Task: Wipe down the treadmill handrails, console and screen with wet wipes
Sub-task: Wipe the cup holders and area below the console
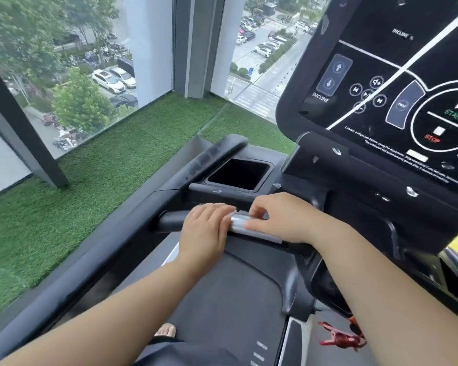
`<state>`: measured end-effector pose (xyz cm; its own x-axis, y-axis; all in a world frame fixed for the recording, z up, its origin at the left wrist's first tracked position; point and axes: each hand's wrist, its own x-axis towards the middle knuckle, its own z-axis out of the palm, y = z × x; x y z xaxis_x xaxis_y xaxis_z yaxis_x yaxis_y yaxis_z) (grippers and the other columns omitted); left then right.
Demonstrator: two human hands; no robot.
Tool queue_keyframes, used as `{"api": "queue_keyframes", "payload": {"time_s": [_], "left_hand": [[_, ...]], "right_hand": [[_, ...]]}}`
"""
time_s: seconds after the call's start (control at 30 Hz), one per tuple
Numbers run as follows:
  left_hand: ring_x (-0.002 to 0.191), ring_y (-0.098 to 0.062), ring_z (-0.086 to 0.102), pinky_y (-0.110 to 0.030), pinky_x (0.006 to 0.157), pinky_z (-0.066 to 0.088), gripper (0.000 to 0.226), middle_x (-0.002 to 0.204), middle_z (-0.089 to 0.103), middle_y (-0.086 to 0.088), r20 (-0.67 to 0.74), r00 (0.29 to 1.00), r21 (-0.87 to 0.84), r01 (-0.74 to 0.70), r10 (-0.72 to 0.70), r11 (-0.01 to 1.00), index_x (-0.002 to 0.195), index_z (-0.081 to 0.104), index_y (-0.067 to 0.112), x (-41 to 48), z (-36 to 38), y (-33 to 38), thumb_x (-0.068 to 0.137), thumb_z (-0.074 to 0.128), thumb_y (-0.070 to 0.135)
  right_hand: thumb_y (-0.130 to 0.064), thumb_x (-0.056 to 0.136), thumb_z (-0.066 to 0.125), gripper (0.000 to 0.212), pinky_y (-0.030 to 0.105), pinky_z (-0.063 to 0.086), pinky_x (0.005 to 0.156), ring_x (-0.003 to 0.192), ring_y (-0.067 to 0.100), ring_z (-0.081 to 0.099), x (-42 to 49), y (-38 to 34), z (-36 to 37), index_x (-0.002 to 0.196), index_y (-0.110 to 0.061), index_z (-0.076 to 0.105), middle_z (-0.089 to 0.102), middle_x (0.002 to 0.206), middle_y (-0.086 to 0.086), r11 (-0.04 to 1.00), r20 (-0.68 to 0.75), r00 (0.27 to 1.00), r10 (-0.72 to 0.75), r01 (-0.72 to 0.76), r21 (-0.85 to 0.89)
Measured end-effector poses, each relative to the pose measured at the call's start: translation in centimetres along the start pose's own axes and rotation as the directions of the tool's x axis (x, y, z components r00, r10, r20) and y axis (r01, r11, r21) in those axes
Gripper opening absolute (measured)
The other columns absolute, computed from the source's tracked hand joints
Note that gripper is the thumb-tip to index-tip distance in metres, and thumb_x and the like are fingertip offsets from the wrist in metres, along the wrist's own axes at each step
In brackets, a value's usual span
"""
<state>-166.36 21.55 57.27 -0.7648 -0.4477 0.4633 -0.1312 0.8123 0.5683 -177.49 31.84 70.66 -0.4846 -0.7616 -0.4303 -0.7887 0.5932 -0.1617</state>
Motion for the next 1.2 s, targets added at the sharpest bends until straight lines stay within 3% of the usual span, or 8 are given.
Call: {"api": "queue_keyframes", "payload": {"time_s": [0.13, 0.23, 0.4, 0.5, 0.6, 0.77, 0.97, 1.2], "left_hand": [[0.095, -0.016, 0.059, -0.025, 0.088, 0.039, 0.047, 0.101, 0.070, 0.001, 0.054, 0.997, 0.011, -0.058, 0.058, 0.998, 0.104, 0.069, 0.012, 0.1, -1.4, -3.5, 0.099, 0.026, 0.032], [0.091, -0.018, 0.060, -0.025, 0.082, 0.038, 0.049, 0.094, 0.070, 0.003, 0.077, 0.965, -0.054, 0.256, -0.251, 0.965, 0.091, 0.068, 0.020, 0.6, -2.4, -5.3, 0.093, 0.022, 0.037], [0.098, -0.027, 0.053, -0.027, 0.076, 0.030, 0.037, 0.100, 0.061, -0.011, -0.066, 0.693, -0.415, 0.635, -0.718, 0.652, 0.107, 0.060, 0.001, 5.6, -3.9, -4.4, 0.103, 0.030, 0.023], [0.093, -0.022, 0.055, -0.020, 0.070, 0.031, 0.033, 0.095, 0.061, -0.001, -0.150, 0.815, -0.376, 0.476, -0.559, 0.795, 0.108, 0.062, 0.006, 7.3, -3.9, -4.2, 0.102, 0.035, 0.024], [0.115, -0.021, 0.055, -0.024, 0.090, 0.036, 0.035, 0.118, 0.065, -0.003, 0.169, 0.950, -0.168, 0.289, -0.261, 0.943, 0.117, 0.064, 0.012, 7.4, -2.1, -5.1, 0.101, 0.037, 0.027], [0.145, -0.011, 0.006, -0.016, 0.110, -0.005, 0.044, 0.156, 0.018, 0.005, 0.663, 0.748, -0.088, 0.099, -0.016, 0.991, 0.148, 0.027, 0.019, 7.6, -2.1, -7.4, 0.104, 0.026, 0.025], [0.143, -0.004, -0.012, -0.018, 0.111, -0.014, 0.049, 0.156, -0.007, 0.009, 0.775, 0.627, -0.060, -0.048, 0.077, 0.997, 0.150, 0.005, 0.023, 8.2, -1.6, -6.5, 0.104, 0.017, 0.032], [0.141, -0.001, -0.013, -0.015, 0.110, -0.013, 0.047, 0.147, -0.014, 0.018, 0.817, 0.570, -0.044, -0.084, 0.085, 0.995, 0.148, -0.002, 0.024, 8.2, -3.5, -8.1, 0.104, 0.015, 0.028]], "right_hand": [[-0.058, 0.085, 0.052, 0.030, 0.034, 0.050, 0.085, 0.089, 0.010, 0.057, 1.2, -0.3, 0.2, 0.092, -0.030, 0.059, 0.063, 0.097, -0.012, 1.000, 0.032, 0.999, 0.001, -0.002, 0.018], [-0.062, 0.084, 0.046, 0.031, 0.035, 0.050, 0.085, 0.088, 0.009, 0.059, 1.8, 0.0, 0.5, 0.088, -0.033, 0.058, 0.063, 0.094, -0.013, 0.997, 0.048, 0.999, 0.019, -0.022, 0.067], [-0.062, 0.082, 0.045, 0.032, 0.033, 0.048, 0.087, 0.089, 0.006, 0.058, 2.1, 0.2, 1.1, 0.089, -0.036, 0.062, 0.064, 0.094, -0.015, 0.981, 0.036, 0.998, 0.048, -0.054, 0.186], [-0.056, 0.086, 0.049, 0.024, 0.025, 0.046, 0.083, 0.087, 0.000, 0.055, 2.2, 0.4, 1.1, 0.092, -0.038, 0.062, 0.062, 0.093, -0.021, 0.978, 0.016, 0.998, 0.054, -0.056, 0.203], [-0.048, 0.091, 0.051, 0.022, 0.017, 0.041, 0.079, 0.090, -0.001, 0.050, 2.7, 1.1, 0.1, 0.107, -0.035, 0.061, 0.054, 0.096, -0.023, 0.995, -0.027, 0.999, 0.038, -0.035, 0.097], [-0.047, 0.092, 0.051, 0.041, 0.037, 0.039, 0.101, 0.124, 0.015, 0.039, 3.8, 2.9, -1.4, 0.128, -0.027, 0.053, 0.049, 0.129, -0.007, 0.993, -0.062, 0.994, 0.088, -0.092, -0.068], [-0.046, 0.094, 0.050, 0.054, 0.038, 0.023, 0.111, 0.141, 0.019, 0.014, 4.7, 3.7, -0.7, 0.143, -0.025, 0.038, 0.027, 0.152, -0.006, 0.984, 0.003, 0.995, 0.098, -0.097, -0.147], [-0.045, 0.095, 0.049, 0.054, 0.034, 0.016, 0.114, 0.142, 0.019, 0.013, 4.9, 4.6, -0.7, 0.144, -0.027, 0.037, 0.023, 0.155, -0.009, 0.990, 0.050, 0.992, 0.114, -0.110, -0.083]]}}
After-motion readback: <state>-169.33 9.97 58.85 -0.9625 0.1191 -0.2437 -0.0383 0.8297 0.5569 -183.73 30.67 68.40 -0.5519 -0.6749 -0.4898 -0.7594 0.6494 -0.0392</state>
